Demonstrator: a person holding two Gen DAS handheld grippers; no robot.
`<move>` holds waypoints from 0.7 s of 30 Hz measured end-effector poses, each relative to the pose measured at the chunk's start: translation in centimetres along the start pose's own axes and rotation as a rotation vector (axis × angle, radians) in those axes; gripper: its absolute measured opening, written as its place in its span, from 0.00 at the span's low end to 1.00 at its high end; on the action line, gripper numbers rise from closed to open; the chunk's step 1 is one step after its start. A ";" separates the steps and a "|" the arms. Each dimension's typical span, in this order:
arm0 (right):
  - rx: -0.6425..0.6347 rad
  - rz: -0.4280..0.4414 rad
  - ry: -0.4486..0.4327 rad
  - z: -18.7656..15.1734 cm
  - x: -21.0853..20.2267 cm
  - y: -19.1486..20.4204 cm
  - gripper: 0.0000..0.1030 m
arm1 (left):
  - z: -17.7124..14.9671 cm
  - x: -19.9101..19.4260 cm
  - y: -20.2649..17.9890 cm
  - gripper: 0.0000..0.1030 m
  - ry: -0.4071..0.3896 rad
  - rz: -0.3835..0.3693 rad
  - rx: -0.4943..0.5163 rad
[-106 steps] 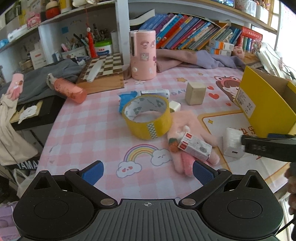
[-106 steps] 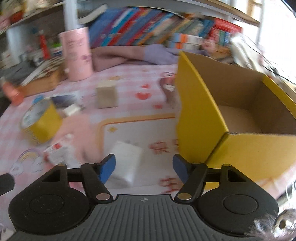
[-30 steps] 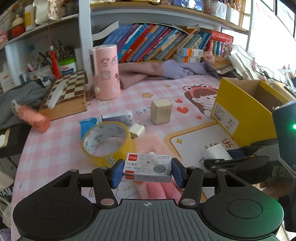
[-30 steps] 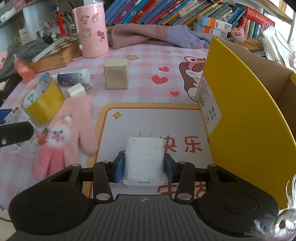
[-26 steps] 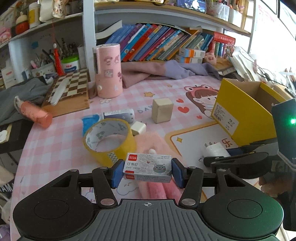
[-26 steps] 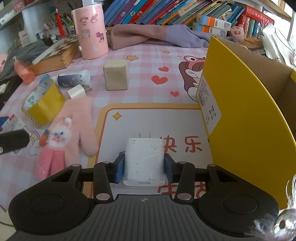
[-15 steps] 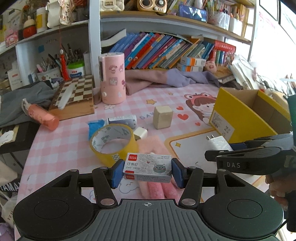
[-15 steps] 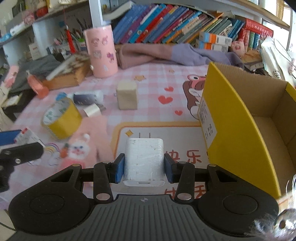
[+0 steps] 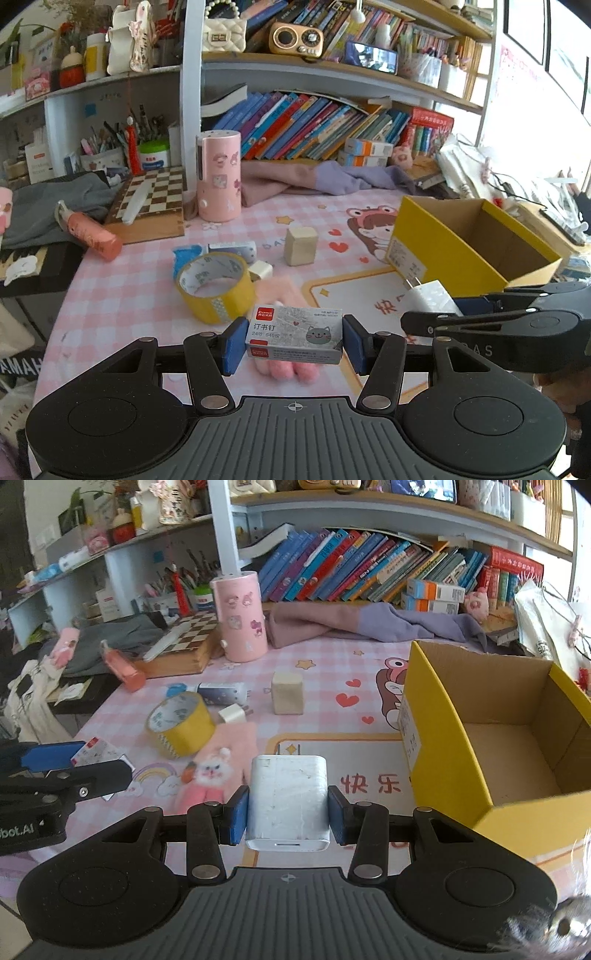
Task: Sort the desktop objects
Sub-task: 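Carry the charger in the right tool and staple box in the left tool toward the yellow box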
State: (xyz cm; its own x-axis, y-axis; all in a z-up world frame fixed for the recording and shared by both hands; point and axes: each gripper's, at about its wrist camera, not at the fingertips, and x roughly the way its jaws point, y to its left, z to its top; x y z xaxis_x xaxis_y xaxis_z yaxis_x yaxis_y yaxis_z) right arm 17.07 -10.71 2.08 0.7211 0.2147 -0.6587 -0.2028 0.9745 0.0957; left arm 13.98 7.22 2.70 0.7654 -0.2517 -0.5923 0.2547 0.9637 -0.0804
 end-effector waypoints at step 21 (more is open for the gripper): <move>0.014 -0.024 -0.001 -8.7 -9.4 -0.4 0.39 | -5.6 -7.2 -5.2 0.52 -0.027 -0.081 -0.013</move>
State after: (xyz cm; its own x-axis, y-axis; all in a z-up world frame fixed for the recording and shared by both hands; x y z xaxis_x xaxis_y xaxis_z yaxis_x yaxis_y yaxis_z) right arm 4.62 -13.66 1.72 0.7264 0.1917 -0.6600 -0.1763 0.9802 0.0906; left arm 3.84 4.54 2.84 0.7582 -0.3309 -0.5618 0.3086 0.9412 -0.1378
